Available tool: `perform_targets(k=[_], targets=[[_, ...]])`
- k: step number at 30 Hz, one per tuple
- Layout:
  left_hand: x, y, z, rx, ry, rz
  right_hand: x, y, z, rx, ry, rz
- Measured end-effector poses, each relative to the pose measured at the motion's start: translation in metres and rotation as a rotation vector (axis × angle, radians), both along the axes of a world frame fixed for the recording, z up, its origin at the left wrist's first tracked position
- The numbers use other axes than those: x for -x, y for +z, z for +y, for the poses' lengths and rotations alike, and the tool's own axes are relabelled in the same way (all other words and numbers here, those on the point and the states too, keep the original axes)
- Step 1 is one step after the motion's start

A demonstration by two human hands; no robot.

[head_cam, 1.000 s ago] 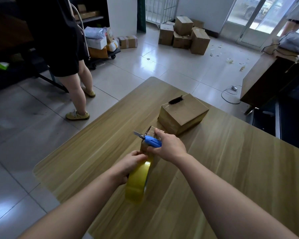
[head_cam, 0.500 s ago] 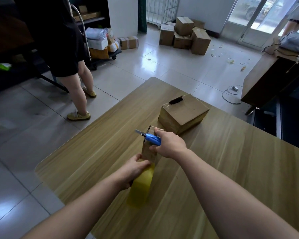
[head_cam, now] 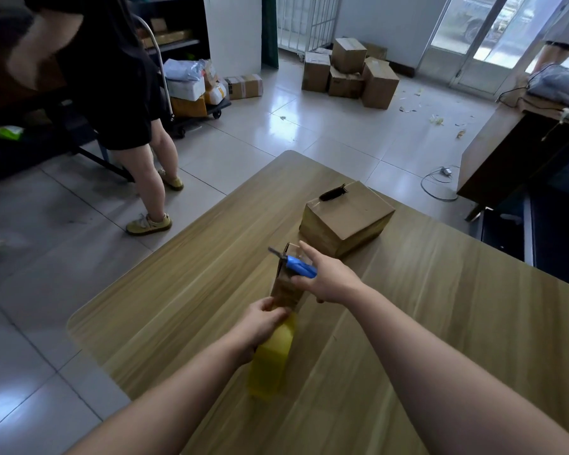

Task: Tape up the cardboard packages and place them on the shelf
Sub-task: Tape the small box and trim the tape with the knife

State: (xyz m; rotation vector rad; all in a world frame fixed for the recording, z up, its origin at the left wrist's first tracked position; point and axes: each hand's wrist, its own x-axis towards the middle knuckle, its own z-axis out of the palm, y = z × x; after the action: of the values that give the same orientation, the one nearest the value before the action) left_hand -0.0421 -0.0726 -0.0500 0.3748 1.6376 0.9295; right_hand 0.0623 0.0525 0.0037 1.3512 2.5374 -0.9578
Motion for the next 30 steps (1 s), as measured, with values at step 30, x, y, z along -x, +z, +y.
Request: perform_targets(k=[30], targets=[[0.0, 0.001, 0.006, -0.056, -0.009, 0.008, -0.046, 0.004, -0.025, -0.182, 0.181, -0.247]])
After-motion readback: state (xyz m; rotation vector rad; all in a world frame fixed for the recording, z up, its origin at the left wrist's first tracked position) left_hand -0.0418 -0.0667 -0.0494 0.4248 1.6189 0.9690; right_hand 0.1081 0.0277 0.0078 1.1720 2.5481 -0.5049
